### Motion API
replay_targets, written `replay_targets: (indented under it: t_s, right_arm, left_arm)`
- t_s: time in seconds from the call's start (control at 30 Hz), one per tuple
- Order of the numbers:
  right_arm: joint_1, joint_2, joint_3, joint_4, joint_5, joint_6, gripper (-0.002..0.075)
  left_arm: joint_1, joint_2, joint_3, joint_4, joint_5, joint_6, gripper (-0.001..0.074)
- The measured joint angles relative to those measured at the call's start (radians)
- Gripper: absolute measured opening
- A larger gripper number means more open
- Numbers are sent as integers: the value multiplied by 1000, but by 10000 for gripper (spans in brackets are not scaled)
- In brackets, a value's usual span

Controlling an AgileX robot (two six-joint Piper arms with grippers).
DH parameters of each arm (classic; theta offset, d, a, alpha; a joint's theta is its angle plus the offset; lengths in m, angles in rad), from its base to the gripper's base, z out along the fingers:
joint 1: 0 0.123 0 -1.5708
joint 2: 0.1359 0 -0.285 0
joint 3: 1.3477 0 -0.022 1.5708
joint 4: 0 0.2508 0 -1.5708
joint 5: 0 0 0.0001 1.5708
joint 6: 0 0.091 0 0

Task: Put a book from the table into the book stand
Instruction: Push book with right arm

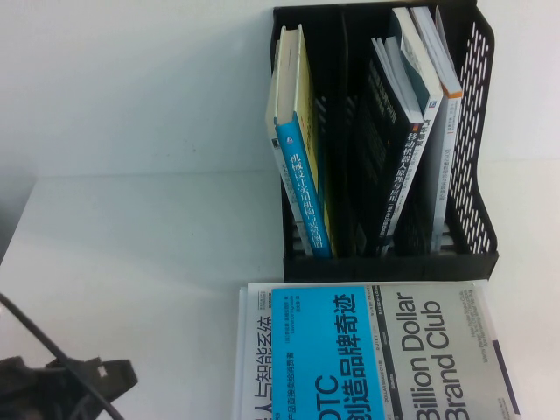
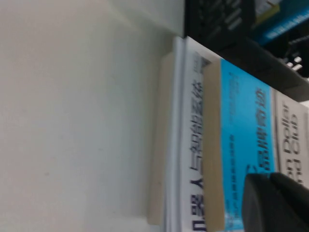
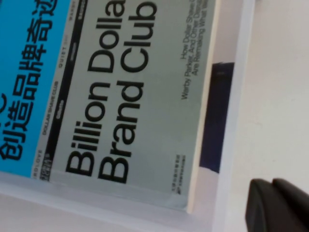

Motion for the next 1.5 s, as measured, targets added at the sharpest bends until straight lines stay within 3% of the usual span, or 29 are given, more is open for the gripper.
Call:
replay_targets:
  t_s: [0.17,0.3,0.57,0.93,1.03,1.27,1.37,1.5]
  right_arm:
    - [0,197,-47,117,-15,-62,-3]
    - [0,338,-111,138,-30,-95,-3]
    - [9,543,-174,202,-55,-154,-3]
    - [140,609,-176,264,-131,-210,-2]
    - [162,609,-176,276,-157,-210,-2]
    - [237,609,-176,293,-224,-210,-2]
    - [284,609,-176,299,-267,-210,-2]
    - [341,613,-176,301,-321,-212,-2]
  left_arm:
    - [0,171,0,-364,26,345,-2]
    - [0,251,0,-537,26,503,-2]
    - [0,322,0,-608,11,586,-2]
    - [0,323,0,-622,11,589,6]
    - [0,323,0,-629,11,582,72]
    - [0,336,0,-635,33,576,424]
    - [0,350,0,-635,41,576,476]
    - [0,366,-13,-624,41,585,491]
